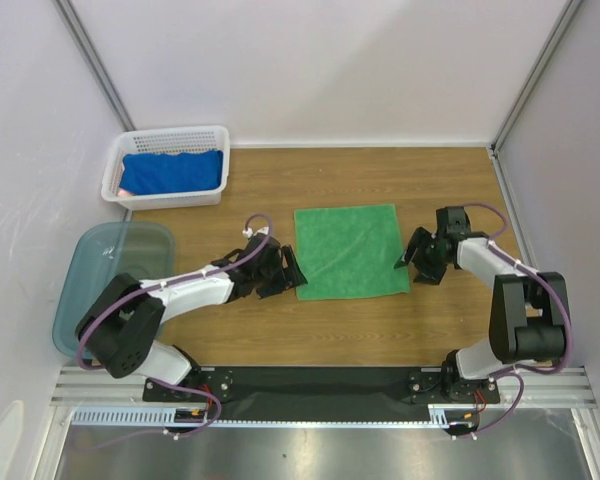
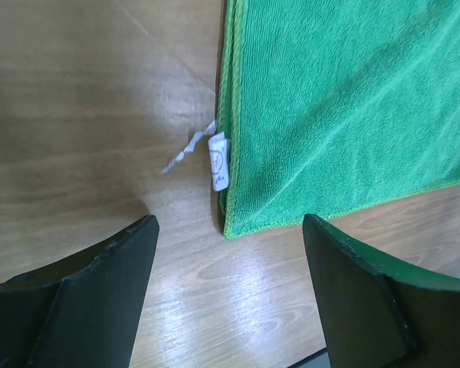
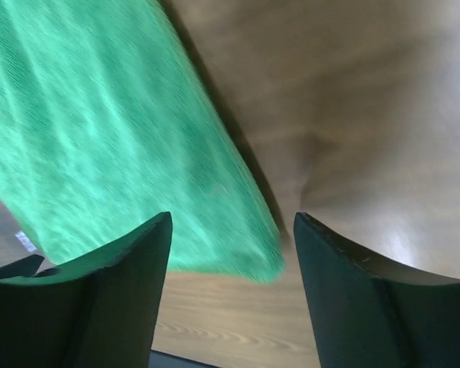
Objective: Fold and stack the towels
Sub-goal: Fold the towel
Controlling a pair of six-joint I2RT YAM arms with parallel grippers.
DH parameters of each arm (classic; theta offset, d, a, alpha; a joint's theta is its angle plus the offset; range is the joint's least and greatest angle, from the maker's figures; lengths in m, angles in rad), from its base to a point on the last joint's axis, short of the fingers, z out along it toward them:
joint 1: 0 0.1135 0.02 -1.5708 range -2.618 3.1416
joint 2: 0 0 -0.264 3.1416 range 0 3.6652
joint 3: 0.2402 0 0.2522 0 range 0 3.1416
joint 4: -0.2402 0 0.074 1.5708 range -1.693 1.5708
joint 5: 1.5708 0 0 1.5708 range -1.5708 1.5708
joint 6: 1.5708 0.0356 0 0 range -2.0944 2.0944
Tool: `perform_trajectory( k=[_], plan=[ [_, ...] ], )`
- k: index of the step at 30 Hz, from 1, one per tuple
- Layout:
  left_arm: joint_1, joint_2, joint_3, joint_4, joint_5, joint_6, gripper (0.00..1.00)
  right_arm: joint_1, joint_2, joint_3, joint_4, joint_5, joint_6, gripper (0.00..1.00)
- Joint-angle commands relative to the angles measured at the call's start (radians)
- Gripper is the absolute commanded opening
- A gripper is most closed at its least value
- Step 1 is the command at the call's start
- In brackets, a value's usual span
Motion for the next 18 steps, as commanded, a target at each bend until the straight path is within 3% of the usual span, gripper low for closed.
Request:
perform_trajectory(
  k=[1,8,18],
  plan=[
    [-0.028,-0.033,-0.031,0.119,-0.053,-0.111,0.82,-0.011,-0.097,-0.028,-0.039,0.063,0.016,0.71],
    [-0.057,0.012,-0.077,0.240,-0.083,-0.158,0.78,-0.020,-0.091,-0.100,0.056,0.088,0.019,0.73],
    [-0.097,0.062,-0.070,0.205,-0.086,-0.203,0.66,-0.020,-0.080,-0.119,0.090,0.097,0.036,0.70]
  ],
)
